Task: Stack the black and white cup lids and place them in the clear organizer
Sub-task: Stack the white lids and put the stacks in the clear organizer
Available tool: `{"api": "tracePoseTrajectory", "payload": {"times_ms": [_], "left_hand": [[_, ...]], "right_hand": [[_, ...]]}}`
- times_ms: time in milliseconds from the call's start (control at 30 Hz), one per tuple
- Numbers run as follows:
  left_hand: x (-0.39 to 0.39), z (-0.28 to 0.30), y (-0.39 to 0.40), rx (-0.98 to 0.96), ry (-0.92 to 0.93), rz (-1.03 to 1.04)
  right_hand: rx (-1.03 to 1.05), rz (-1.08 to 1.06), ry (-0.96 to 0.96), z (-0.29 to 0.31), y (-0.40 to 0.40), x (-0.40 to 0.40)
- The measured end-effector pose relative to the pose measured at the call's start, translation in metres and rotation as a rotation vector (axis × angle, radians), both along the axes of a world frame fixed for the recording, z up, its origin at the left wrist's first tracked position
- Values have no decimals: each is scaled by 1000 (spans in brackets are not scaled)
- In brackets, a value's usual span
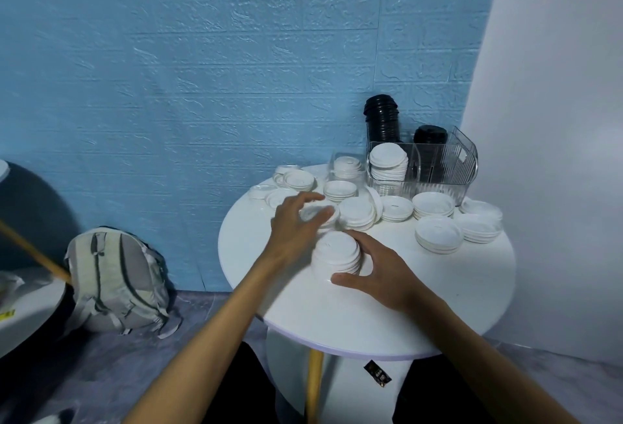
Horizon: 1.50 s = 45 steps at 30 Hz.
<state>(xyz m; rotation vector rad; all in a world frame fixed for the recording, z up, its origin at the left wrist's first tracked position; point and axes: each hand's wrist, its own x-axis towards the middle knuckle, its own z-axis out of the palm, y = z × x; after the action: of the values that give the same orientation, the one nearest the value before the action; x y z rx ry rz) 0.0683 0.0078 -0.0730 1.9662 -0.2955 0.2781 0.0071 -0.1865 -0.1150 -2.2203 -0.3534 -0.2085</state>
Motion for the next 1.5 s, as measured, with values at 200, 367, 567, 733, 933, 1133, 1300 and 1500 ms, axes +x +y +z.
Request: {"api": "tracePoseTrajectory", "payload": {"times_ms": [200,367,567,733,933,1133,1300,1500], "left_hand": [[50,27,-9,654,158,-74],[69,25,-19,826,241,-207],[79,19,-14,754,169,-230],[64,33,-7,445,1,-179],[8,46,-3,-87,12,-193],[-29,3,-8,-398,21,-251],[-34,-22,-13,-245,38,-135],[-44,-22,-6,-41,-18,-152]], "right_hand": [[13,5,2,2,0,-1],[25,37,-3,4,0,-2],[21,27,9,3,-1,-1],[13,-3,18,0,-1,0],[12,-1,15,1,0,-1],[17,21,12,3,1,-2],[8,29,19,5,1,-2],[67,15,43,-1,2,-1]]}}
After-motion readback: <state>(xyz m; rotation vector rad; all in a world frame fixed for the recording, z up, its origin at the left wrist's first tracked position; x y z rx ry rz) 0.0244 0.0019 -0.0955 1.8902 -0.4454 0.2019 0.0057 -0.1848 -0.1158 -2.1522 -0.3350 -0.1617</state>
